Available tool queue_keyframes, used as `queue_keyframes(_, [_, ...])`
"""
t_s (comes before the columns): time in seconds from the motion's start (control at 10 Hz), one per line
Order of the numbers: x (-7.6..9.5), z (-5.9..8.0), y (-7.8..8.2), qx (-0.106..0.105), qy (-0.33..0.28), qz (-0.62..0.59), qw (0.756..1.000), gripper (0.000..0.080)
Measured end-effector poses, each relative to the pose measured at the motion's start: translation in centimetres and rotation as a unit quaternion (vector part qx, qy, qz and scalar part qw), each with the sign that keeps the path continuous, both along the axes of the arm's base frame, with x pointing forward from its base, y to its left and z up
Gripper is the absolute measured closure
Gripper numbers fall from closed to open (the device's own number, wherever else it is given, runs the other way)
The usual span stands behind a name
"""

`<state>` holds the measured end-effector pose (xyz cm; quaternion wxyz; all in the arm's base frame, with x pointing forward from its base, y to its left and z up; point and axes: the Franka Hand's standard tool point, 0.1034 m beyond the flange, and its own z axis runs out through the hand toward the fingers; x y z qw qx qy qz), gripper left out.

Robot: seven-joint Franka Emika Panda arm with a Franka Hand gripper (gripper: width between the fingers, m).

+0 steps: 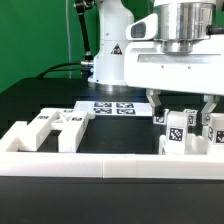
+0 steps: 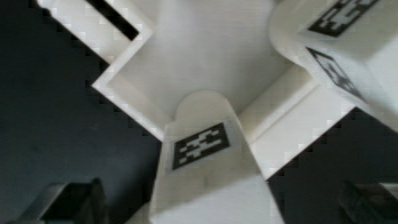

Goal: Assemble chair

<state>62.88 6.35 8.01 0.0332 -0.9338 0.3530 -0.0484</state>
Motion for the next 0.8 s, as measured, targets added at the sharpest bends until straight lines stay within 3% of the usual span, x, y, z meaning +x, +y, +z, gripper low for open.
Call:
queue_keyframes(0.7, [0.11,0.11,-0.01,-0.023,-0.001,0.109,0.994,0.0150])
queue_keyframes(0.8, [0.11,0.11,-0.03,-0.023,-0.001,0.108,0.994,0.0276])
